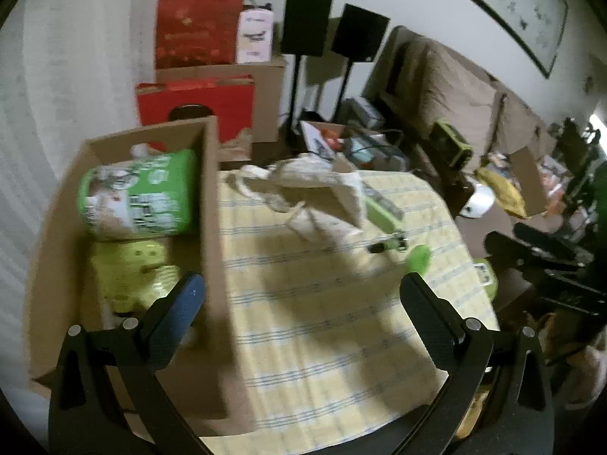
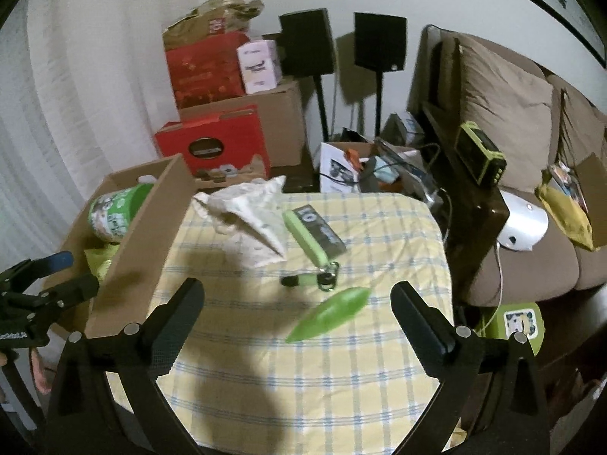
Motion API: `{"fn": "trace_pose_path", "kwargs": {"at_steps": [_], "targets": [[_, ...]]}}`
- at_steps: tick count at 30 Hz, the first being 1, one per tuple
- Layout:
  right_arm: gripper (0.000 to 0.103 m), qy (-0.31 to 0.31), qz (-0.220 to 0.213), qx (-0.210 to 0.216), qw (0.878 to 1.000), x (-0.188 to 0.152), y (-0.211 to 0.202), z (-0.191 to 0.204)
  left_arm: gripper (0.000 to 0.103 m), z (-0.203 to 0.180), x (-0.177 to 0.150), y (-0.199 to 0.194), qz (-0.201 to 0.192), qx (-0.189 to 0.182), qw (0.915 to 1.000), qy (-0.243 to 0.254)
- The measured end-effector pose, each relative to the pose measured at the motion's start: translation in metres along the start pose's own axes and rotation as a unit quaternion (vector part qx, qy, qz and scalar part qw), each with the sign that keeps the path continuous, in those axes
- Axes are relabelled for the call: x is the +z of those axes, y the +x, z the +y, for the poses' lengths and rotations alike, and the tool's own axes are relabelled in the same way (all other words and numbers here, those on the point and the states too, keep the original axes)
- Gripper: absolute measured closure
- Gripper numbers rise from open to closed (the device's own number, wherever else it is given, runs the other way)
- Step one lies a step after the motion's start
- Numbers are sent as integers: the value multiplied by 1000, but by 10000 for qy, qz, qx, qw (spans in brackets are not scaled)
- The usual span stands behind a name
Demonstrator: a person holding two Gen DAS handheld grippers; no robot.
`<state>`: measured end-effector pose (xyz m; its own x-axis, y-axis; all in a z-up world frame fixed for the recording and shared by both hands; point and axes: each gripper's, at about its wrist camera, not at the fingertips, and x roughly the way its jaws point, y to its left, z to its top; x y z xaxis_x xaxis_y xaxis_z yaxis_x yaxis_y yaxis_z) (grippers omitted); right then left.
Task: Organize objects
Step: 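Move both tools from the box toward the green 'Health' box on the table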
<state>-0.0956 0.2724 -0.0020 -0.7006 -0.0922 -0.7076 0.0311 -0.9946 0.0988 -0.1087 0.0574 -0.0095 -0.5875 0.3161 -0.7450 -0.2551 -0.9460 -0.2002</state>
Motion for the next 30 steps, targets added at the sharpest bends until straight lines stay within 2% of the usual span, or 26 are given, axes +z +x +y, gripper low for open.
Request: {"fn": "trace_pose_path", "kwargs": {"at_steps": [9, 18, 24, 30], "targets": [[3, 292, 75, -144, 9994, -11, 7, -37, 0, -39, -5, 31, 92, -333, 9991, 256], [3, 441, 154, -179, 9987, -18, 18, -57, 0, -57, -12, 67, 344, -588, 9972, 306], [3, 455, 210, -168, 9986, -19, 28, -63, 0, -57, -14, 82, 468, -528, 9971, 297], [3, 332, 258, -160, 9990, -12, 45, -61, 0, -45, 2, 89, 438, -412, 9981, 120]]}}
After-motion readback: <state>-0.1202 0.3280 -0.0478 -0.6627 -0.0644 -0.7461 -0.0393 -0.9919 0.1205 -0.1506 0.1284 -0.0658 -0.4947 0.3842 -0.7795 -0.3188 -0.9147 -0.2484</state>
